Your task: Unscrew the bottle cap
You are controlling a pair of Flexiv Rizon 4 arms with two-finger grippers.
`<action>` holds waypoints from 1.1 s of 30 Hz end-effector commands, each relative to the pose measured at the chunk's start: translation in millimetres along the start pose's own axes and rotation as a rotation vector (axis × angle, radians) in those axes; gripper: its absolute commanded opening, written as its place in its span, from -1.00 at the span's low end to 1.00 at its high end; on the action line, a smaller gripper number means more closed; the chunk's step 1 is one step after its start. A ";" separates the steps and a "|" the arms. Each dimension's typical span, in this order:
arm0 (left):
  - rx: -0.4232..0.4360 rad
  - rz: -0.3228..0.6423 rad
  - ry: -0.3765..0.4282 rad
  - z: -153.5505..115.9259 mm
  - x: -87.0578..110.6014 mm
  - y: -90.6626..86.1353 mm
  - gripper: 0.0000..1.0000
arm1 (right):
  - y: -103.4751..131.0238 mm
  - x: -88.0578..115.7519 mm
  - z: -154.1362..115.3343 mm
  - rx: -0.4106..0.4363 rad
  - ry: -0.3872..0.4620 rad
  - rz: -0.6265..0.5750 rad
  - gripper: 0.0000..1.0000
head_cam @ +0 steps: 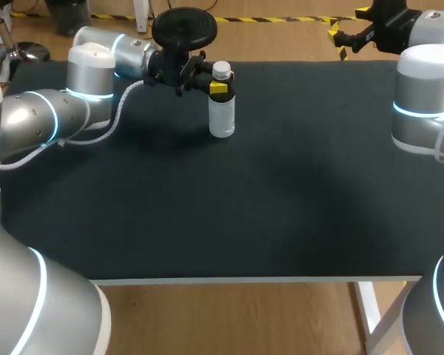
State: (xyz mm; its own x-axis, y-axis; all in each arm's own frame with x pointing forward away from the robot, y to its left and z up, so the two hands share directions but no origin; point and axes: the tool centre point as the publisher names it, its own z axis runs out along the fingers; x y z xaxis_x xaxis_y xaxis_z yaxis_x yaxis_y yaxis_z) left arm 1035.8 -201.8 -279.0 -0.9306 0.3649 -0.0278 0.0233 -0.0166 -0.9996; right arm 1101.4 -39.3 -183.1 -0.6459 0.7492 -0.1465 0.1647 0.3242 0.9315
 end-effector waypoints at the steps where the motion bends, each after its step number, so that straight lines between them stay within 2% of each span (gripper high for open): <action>1: -0.002 0.001 0.003 -0.5 -0.3 -0.8 -1.00 | 14.9 20.9 2.4 -0.027 0.021 0.016 1.00; 9: -0.002 0.001 0.003 -0.5 -0.3 -0.8 -1.00 | 33.2 79.0 19.7 -0.094 0.075 0.066 1.00; 15: -0.002 0.001 0.003 -0.5 -0.3 -0.8 -1.00 | 27.6 126.2 34.7 -0.169 0.146 0.121 1.00; 21: -0.002 0.001 0.003 -0.5 -0.3 -0.8 -1.00 | 19.6 168.1 42.7 -0.231 0.219 0.114 1.00; 26: -0.002 0.001 0.003 -0.5 -0.3 -0.8 -1.00 | 12.9 193.2 49.3 -0.287 0.256 0.096 1.00; 33: -0.002 0.001 0.003 -0.5 -0.3 -0.8 -1.00 | 13.6 214.4 64.4 -0.365 0.314 0.065 1.00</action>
State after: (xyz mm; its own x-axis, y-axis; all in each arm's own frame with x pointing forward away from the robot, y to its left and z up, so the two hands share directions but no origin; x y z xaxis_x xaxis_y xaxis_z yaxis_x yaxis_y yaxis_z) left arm 1035.7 -201.7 -278.9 -0.9305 0.3653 -0.0280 0.0236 -0.0166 -0.9996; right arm 1008.0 157.4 -215.9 -0.8449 0.5343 -0.0253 0.0552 0.1341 0.9894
